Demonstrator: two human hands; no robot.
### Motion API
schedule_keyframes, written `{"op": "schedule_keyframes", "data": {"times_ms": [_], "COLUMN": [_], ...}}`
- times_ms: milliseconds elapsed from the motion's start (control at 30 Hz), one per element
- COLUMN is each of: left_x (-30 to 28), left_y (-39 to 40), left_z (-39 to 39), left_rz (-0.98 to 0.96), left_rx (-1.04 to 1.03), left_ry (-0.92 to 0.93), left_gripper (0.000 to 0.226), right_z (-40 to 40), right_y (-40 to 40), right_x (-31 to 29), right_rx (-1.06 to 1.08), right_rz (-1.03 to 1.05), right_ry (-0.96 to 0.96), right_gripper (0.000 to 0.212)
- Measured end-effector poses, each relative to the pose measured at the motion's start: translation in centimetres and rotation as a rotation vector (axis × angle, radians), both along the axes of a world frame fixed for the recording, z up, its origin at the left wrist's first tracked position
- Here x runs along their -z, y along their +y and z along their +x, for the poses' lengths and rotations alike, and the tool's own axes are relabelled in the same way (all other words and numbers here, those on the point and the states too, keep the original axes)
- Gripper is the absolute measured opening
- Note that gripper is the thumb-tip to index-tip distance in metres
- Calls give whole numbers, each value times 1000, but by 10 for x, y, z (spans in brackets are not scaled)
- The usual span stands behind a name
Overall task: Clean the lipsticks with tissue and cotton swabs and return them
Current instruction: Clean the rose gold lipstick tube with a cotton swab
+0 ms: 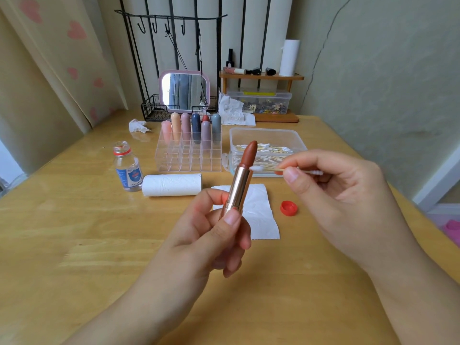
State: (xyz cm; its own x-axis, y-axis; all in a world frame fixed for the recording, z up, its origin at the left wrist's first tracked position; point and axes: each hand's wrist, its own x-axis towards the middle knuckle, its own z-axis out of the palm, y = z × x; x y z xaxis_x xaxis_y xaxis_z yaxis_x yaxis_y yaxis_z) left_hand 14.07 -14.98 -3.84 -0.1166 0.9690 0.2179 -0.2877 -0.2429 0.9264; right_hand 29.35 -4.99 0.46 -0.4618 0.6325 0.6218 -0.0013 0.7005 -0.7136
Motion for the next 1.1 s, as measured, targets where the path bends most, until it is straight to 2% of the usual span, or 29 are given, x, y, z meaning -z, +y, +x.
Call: {"op": "schedule_keyframes", "data": {"times_ms": [200, 733, 900, 1100], "left_x": [4, 0, -1, -1], "left_y": [2, 1, 0, 0], "left_z": [1, 4, 4, 3], "left_rz": [7, -8, -10, 5], "left_rx": [-31, -38, -34, -31], "left_ry": [29, -29, -78, -61], "left_gripper": [32, 40, 17, 16], "right_z": [0, 0, 0, 1], "right_y": [-1, -2, -1, 0], "right_x": [-1, 0, 0, 1], "right_rx": [0, -16, -15, -14], "right_rz": [-6, -12, -17, -6], "right_ry": [4, 9, 7, 7], "right_gripper": [12, 12, 11, 8]}}
